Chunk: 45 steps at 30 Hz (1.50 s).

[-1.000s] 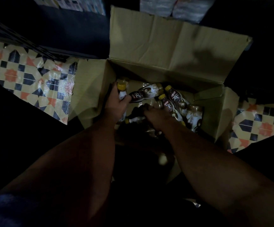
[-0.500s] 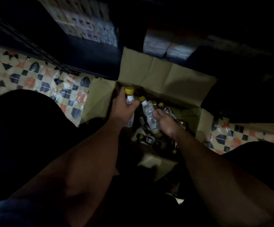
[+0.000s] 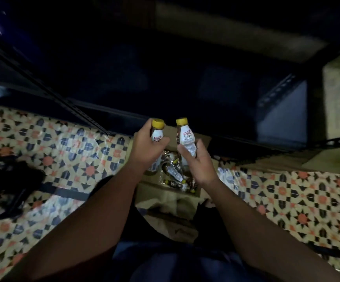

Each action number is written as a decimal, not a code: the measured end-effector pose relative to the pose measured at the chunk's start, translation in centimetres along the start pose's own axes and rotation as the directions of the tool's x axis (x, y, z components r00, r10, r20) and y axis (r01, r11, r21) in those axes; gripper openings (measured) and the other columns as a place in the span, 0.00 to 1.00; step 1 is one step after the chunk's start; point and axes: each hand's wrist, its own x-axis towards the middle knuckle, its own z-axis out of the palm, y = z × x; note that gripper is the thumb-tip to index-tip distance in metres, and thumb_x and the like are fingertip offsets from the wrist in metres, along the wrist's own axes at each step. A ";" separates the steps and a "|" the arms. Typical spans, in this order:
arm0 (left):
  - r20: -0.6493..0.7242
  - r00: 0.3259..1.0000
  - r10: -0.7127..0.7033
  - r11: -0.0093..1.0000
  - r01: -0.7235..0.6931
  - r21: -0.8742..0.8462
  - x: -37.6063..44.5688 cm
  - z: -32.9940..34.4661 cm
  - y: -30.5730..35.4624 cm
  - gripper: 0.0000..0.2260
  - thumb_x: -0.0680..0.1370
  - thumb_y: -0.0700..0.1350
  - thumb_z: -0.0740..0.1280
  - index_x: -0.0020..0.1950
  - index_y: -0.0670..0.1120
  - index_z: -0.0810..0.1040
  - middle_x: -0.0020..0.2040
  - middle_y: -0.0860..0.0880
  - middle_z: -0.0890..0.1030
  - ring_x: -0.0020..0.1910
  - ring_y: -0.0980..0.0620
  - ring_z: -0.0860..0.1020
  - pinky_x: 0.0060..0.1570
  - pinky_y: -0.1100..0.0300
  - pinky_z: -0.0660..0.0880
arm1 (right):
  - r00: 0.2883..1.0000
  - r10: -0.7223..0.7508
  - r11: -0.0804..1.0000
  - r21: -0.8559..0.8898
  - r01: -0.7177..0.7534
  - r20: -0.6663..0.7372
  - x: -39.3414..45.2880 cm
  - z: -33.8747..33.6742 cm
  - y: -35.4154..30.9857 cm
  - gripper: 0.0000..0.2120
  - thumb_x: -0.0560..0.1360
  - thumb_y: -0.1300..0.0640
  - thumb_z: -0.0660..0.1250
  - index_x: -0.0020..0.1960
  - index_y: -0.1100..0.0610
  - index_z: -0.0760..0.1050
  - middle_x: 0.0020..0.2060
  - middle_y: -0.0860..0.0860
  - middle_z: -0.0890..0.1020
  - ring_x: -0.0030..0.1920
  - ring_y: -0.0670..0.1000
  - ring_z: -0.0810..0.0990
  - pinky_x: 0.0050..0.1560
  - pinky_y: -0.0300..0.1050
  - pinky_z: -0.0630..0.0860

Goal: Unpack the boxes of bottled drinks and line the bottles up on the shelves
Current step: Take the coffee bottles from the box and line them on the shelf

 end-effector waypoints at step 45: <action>-0.110 0.809 0.577 0.781 -0.586 -0.214 8.4 -11.4 35.4 0.27 0.76 0.50 0.73 0.72 0.46 0.69 0.65 0.47 0.78 0.64 0.49 0.78 0.61 0.55 0.76 | 0.766 -0.560 0.812 -0.026 0.583 -0.314 -2.5 -18.2 -33.6 0.34 0.71 0.64 0.78 0.69 0.44 0.67 0.59 0.41 0.81 0.60 0.44 0.81 0.63 0.49 0.77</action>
